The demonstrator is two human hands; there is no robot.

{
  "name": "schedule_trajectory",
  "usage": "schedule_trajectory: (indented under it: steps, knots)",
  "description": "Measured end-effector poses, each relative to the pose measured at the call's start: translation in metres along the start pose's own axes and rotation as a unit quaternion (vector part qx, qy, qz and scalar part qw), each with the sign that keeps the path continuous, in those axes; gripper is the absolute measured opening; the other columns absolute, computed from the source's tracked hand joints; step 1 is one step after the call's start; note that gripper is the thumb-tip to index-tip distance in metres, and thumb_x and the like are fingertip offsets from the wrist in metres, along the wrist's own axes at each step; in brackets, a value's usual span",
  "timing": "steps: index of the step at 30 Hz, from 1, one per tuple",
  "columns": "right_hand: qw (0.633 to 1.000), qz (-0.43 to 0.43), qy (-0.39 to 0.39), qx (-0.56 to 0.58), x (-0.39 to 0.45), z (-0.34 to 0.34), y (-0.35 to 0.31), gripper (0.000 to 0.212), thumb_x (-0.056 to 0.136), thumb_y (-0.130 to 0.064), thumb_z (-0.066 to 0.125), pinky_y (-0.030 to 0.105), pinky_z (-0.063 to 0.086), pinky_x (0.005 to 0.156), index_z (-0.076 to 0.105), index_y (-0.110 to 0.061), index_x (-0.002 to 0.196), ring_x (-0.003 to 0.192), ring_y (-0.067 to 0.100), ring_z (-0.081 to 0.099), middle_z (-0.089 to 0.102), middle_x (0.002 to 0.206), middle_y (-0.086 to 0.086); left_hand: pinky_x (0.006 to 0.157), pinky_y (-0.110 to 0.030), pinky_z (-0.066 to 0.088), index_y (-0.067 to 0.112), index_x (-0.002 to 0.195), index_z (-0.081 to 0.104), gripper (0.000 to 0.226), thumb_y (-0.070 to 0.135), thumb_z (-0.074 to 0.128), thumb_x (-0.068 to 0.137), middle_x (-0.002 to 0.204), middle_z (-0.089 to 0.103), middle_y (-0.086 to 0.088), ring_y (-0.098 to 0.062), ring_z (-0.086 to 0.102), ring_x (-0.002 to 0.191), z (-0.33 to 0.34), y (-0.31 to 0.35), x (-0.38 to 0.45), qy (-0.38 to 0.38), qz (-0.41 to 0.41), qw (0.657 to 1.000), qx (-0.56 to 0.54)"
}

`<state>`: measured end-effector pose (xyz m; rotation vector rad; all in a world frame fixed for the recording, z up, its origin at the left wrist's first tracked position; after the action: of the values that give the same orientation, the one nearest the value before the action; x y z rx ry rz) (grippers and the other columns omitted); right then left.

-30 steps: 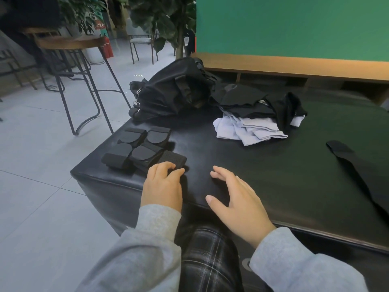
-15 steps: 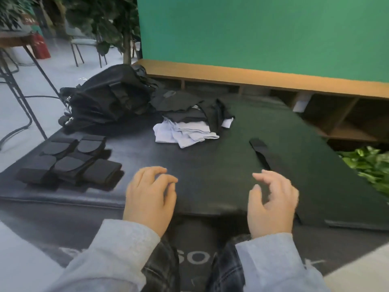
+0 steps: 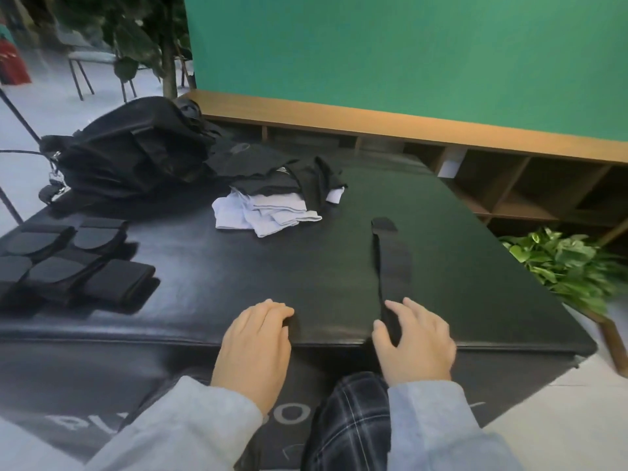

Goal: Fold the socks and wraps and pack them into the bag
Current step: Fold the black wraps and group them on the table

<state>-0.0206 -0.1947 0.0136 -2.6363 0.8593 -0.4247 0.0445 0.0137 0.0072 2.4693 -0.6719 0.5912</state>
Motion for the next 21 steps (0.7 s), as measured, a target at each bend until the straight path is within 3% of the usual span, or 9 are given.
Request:
schedule_trajectory:
  steps: [3, 7, 9, 11, 13, 16, 18, 21]
  knots:
    - [0.997, -0.071, -0.043, -0.009, -0.008, 0.012, -0.029, 0.049, 0.09, -0.054, 0.044, 0.029, 0.014, 0.107, 0.037, -0.041, 0.137, 0.135, 0.01, 0.016, 0.024, 0.149, -0.018, 0.083, -0.034, 0.051, 0.015, 0.109, 0.062, 0.035, 0.011, 0.072, 0.075, 0.099, 0.062, 0.001, -0.023, 0.061, 0.094, 0.005, 0.01, 0.004, -0.047, -0.075, 0.996, -0.004]
    - [0.984, -0.159, -0.073, -0.022, -0.021, 0.022, -0.055, 0.057, 0.089, -0.058, 0.043, 0.027, 0.012, 0.107, 0.029, -0.041, 0.142, 0.137, 0.011, 0.013, 0.017, 0.151, -0.02, 0.091, -0.045, 0.048, 0.016, 0.101, 0.065, 0.035, 0.012, 0.077, 0.068, 0.099, 0.066, -0.001, -0.027, 0.063, 0.103, 0.01, 0.022, -0.002, -0.032, -0.034, 0.999, -0.008]
    - [0.979, -0.191, -0.066, -0.006, -0.025, 0.023, -0.062, 0.048, 0.089, -0.047, 0.053, 0.033, 0.024, 0.105, 0.045, -0.037, 0.135, 0.132, 0.017, 0.029, 0.034, 0.146, -0.016, 0.09, -0.045, 0.048, 0.017, 0.104, 0.065, 0.039, 0.014, 0.079, 0.067, 0.102, 0.066, 0.0, -0.024, 0.064, 0.102, 0.009, 0.016, -0.006, -0.018, -0.019, 0.999, -0.027]
    - [0.977, -0.214, -0.013, 0.022, -0.024, 0.017, -0.066, 0.036, 0.074, -0.029, 0.065, 0.04, 0.046, 0.087, 0.069, -0.028, 0.109, 0.106, 0.025, 0.058, 0.062, 0.12, -0.009, 0.089, -0.042, 0.049, 0.018, 0.11, 0.062, 0.045, 0.015, 0.079, 0.068, 0.107, 0.065, 0.001, -0.021, 0.063, 0.101, 0.006, 0.012, -0.007, -0.011, -0.012, 0.998, -0.054]
    - [0.969, -0.229, 0.023, 0.086, -0.024, 0.015, -0.062, 0.034, 0.064, -0.014, 0.065, 0.033, 0.054, 0.077, 0.074, -0.021, 0.096, 0.09, 0.02, 0.062, 0.07, 0.101, -0.007, 0.094, -0.038, 0.046, 0.021, 0.116, 0.055, 0.049, 0.019, 0.076, 0.072, 0.112, 0.062, 0.003, -0.015, 0.058, 0.106, 0.004, 0.014, -0.007, 0.001, 0.006, 0.998, -0.07]
    - [0.97, -0.19, -0.011, 0.148, -0.026, 0.012, -0.061, 0.03, 0.087, -0.014, 0.059, 0.011, 0.038, 0.08, 0.066, -0.025, 0.115, 0.093, 0.008, 0.051, 0.059, 0.091, -0.014, 0.105, -0.033, 0.037, 0.021, 0.123, 0.046, 0.056, 0.022, 0.075, 0.075, 0.114, 0.062, 0.006, -0.007, 0.044, 0.109, 0.003, 0.022, -0.008, -0.001, 0.029, 0.996, -0.085]
    - [0.97, -0.172, -0.034, 0.167, -0.027, 0.013, -0.06, 0.033, 0.094, -0.026, 0.052, 0.009, 0.032, 0.079, 0.054, -0.032, 0.127, 0.099, 0.009, 0.052, 0.052, 0.096, -0.01, 0.101, -0.035, 0.037, 0.016, 0.125, 0.048, 0.064, 0.021, 0.08, 0.069, 0.112, 0.064, 0.006, -0.011, 0.04, 0.112, 0.004, 0.027, -0.008, -0.024, 0.021, 0.996, -0.083]
    - [0.97, -0.147, -0.043, 0.189, -0.028, 0.01, -0.061, 0.037, 0.095, -0.033, 0.049, 0.012, 0.033, 0.077, 0.042, -0.031, 0.131, 0.094, 0.007, 0.049, 0.05, 0.094, -0.015, 0.109, -0.026, 0.026, 0.02, 0.135, 0.041, 0.061, 0.023, 0.07, 0.081, 0.122, 0.058, 0.008, -0.01, 0.038, 0.123, 0.006, 0.022, -0.01, -0.052, -0.032, 0.989, -0.136]
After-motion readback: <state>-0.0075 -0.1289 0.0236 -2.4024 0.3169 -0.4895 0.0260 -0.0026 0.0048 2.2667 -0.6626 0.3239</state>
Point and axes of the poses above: each hand's wrist, its own x-axis towards the middle knuckle, its own z-axis out of the palm, y = z × x, the point moved 8 cm from there along x, towards the middle knuckle
